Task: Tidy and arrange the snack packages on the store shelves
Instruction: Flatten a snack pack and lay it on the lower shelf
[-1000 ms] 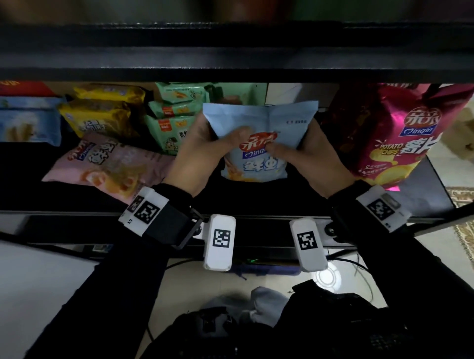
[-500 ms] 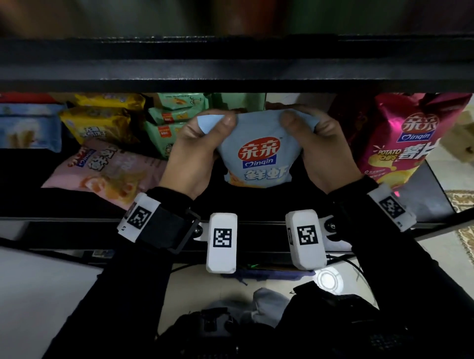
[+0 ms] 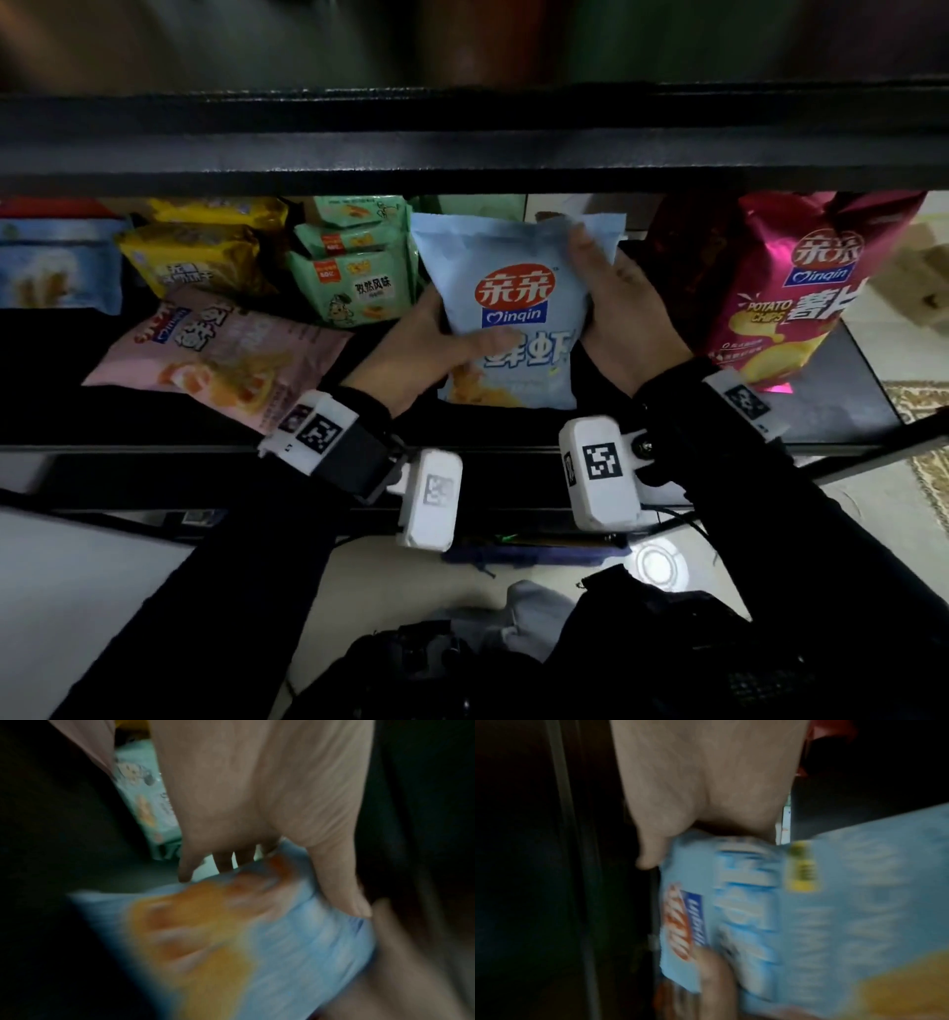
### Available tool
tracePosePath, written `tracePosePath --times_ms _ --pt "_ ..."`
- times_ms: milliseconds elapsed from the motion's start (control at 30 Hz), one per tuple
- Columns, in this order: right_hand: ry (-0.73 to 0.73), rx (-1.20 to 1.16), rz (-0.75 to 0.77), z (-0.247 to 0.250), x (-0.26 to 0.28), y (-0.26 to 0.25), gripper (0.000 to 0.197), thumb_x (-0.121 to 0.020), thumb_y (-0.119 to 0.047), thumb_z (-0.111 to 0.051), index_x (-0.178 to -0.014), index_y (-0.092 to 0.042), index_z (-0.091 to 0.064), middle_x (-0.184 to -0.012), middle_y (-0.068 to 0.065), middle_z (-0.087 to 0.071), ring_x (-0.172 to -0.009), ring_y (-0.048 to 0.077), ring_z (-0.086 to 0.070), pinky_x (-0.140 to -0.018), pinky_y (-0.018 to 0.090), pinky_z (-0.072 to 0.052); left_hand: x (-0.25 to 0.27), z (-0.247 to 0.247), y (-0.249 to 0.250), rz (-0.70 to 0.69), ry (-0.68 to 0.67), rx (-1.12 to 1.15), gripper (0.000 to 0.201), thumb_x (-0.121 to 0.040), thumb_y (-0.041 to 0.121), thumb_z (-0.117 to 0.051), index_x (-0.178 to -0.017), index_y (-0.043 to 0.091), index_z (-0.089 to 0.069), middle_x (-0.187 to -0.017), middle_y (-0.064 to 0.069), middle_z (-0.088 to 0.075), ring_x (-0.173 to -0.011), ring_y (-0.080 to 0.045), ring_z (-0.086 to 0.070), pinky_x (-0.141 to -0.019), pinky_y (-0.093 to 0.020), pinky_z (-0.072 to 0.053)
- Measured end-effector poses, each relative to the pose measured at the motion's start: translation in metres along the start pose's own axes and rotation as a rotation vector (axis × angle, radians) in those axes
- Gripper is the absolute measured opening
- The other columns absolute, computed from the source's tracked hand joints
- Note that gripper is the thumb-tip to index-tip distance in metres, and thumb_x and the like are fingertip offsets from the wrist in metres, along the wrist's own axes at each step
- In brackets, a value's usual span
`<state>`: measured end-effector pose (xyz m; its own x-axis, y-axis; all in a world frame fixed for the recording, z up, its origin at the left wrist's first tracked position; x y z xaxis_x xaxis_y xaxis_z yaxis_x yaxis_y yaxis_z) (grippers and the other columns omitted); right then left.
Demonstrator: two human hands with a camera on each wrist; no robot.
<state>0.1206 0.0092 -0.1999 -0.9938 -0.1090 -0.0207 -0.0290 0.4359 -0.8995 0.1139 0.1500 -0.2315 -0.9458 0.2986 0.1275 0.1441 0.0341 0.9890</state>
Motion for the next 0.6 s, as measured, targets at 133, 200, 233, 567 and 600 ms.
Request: tracePosePath --times_ms 133,200,233,567,600 --pt "-0.046 0.192 -0.099 0.01 0.013 0.033 0.054 -0.066 -0.033 -0.077 -0.114 -0.021 -0.057 -0.105 -0.002 -0.072 -0.101 0.019 -0.068 -0.081 0.03 -0.055 0.005 -0.006 -0.035 0.042 -0.044 -0.116 0.072 -0.076 0.004 -0.078 -0.137 0.016 -0.043 -0.127 -0.002 -0.064 -0.114 -0.014 -0.062 -0.095 -0.032 -0.053" --pt "-0.072 0.299 -0.126 0.018 0.022 0.046 0.064 -0.067 -0.028 -0.075 -0.126 -0.021 -0.05 -0.116 -0.004 -0.068 -0.109 0.014 -0.064 -0.088 0.029 -0.054 0.007 -0.003 -0.046 0.046 -0.024 -0.157 0.074 -0.075 0.004 -0.079 -0.138 0.015 -0.042 -0.128 -0.001 -0.062 -0.114 -0.011 -0.062 -0.092 -0.026 -0.052" --pt "-0.079 0.35 -0.154 0.022 0.025 0.053 0.069 -0.069 -0.026 -0.073 -0.132 -0.019 -0.045 -0.123 -0.002 -0.064 -0.113 0.013 -0.061 -0.095 0.032 -0.051 0.008 -0.002 -0.05 0.045 -0.013 -0.193 0.073 -0.076 0.006 -0.078 -0.138 0.014 -0.043 -0.129 0.0 -0.061 -0.114 -0.011 -0.061 -0.093 -0.026 -0.05" --pt "0.01 0.494 -0.291 0.043 0.026 0.077 0.048 -0.09 -0.016 -0.063 -0.135 -0.011 -0.047 -0.131 0.007 -0.059 -0.116 0.02 -0.059 -0.103 0.042 -0.045 0.004 0.015 -0.062 0.056 0.096 -0.202 0.052 -0.083 0.02 -0.073 -0.13 0.021 -0.049 -0.115 0.013 -0.062 -0.097 0.01 -0.062 -0.078 -0.006 -0.048" --pt "0.037 0.482 -0.282 0.045 0.027 0.076 0.044 -0.091 -0.021 -0.062 -0.132 -0.015 -0.05 -0.128 0.005 -0.061 -0.113 0.018 -0.061 -0.102 0.042 -0.046 0.003 0.015 -0.062 0.05 0.08 -0.224 0.06 -0.083 0.019 -0.073 -0.136 0.019 -0.046 -0.12 0.011 -0.061 -0.102 0.007 -0.06 -0.081 -0.007 -0.048"
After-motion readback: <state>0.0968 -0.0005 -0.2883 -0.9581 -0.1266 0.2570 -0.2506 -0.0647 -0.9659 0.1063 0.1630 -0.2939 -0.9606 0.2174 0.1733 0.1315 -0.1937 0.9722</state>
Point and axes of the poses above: each hand's wrist, its own x-axis away from the middle knuckle, its own z-axis out of the back of the hand, y = z × x, the point moved 9 cm from there along -x, towards the middle knuckle
